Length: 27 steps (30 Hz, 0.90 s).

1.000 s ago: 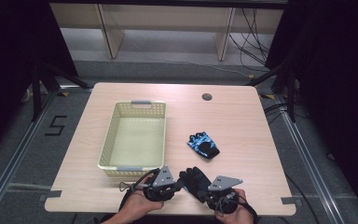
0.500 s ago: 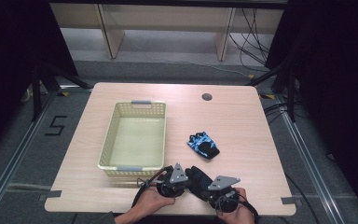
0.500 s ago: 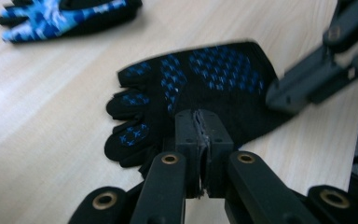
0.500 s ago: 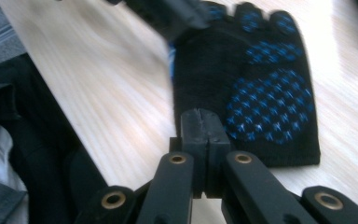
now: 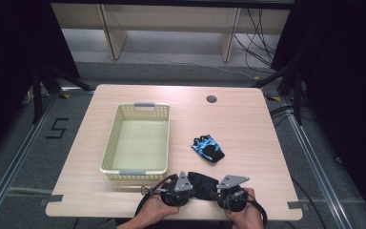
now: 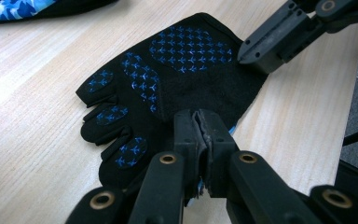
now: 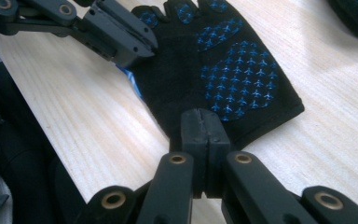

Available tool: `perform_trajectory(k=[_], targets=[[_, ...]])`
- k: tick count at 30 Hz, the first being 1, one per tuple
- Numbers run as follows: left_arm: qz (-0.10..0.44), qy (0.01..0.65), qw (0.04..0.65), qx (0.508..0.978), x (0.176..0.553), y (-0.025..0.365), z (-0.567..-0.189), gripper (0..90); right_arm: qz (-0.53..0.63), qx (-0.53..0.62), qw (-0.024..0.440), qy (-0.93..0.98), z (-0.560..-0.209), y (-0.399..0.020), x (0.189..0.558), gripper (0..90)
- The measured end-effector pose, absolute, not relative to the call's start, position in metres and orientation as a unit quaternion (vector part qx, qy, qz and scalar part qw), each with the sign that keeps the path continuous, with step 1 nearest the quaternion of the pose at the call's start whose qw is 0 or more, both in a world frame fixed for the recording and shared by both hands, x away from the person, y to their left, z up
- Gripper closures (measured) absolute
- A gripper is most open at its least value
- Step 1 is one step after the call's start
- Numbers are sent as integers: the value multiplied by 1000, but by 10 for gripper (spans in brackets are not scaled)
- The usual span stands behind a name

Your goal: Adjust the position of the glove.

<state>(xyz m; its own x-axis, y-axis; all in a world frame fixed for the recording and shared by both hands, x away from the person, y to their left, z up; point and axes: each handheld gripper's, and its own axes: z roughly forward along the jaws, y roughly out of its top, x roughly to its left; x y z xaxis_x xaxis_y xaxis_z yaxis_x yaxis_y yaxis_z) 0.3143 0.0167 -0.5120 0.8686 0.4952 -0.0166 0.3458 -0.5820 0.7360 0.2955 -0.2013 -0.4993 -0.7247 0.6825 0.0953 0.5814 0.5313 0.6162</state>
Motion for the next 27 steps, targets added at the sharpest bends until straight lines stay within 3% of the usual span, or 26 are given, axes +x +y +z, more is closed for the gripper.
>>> perform_trajectory(k=[3, 6, 12, 16, 27], targets=[[93, 247, 395, 880, 314, 18, -510, 783, 326, 357, 88, 871, -501, -202, 296, 900], [109, 244, 410, 872, 313, 24, -498, 614, 345, 368, 95, 859, -500, -201, 293, 783], [124, 230, 443, 858, 299, 46, -476, 538, 373, 396, 112, 831, -489, -211, 295, 650], [92, 259, 450, 850, 285, 58, -478, 460, 393, 417, 144, 806, -478, -219, 309, 558], [82, 290, 439, 846, 276, 94, -489, 338, 363, 441, 200, 796, -471, -223, 395, 513]])
